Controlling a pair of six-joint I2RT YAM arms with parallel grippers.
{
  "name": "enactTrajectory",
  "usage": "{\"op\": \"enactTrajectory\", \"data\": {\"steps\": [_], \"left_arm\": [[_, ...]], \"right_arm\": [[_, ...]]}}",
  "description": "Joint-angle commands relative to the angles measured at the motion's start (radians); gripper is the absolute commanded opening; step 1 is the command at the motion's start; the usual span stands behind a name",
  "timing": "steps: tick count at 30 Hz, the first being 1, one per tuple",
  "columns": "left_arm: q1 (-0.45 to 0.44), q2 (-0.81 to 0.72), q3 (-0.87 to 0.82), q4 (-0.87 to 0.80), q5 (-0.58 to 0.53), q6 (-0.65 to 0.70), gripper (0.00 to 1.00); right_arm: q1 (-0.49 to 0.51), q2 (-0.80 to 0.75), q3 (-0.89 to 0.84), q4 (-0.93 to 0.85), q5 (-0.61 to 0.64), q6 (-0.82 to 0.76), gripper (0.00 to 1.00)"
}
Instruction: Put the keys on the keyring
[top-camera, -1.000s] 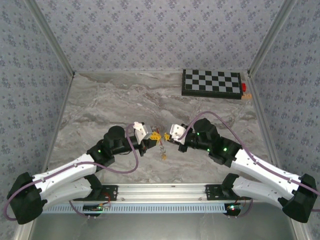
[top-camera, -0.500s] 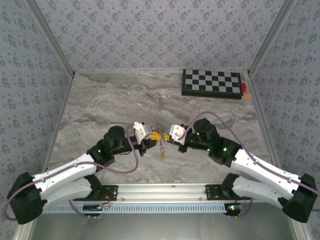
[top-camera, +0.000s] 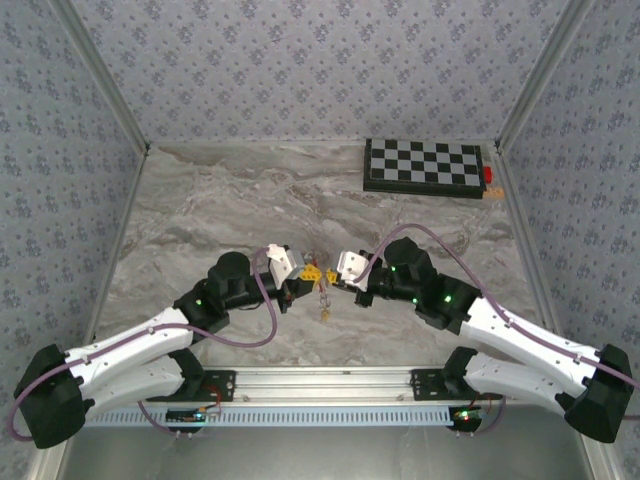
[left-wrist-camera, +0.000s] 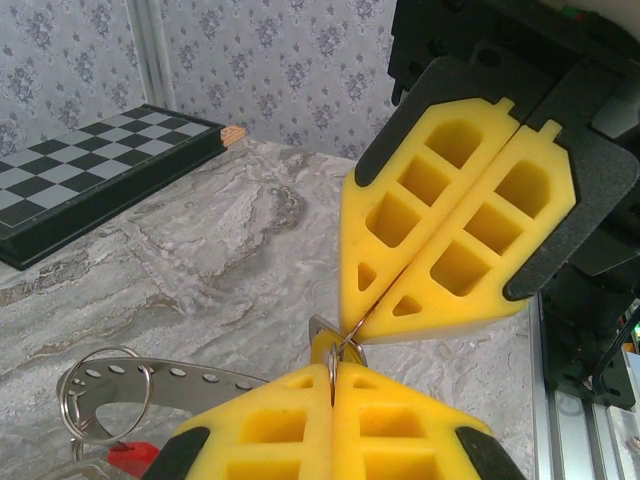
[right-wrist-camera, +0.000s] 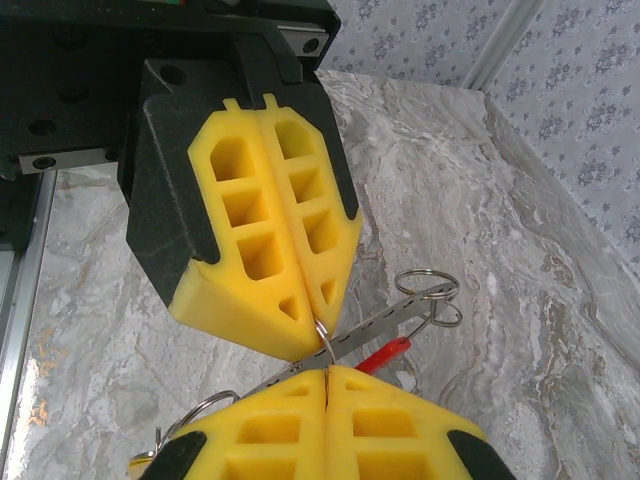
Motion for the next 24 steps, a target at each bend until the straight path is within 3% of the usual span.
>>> {"op": "enactTrajectory", "data": {"steps": [1, 24], "left_arm": [[-0.007, -0.002, 0.037, 0.02, 0.0, 0.011, 0.0], [-0.006, -0.012, 0.035, 0.018, -0.022, 0.005, 0.0]], "right_arm": [[0.014, -0.005, 0.008, 0.0, -0.004, -0.011, 0.0], [0.028, -0.042, -0.023, 0.004, 0.051, -0.012, 0.0]]}}
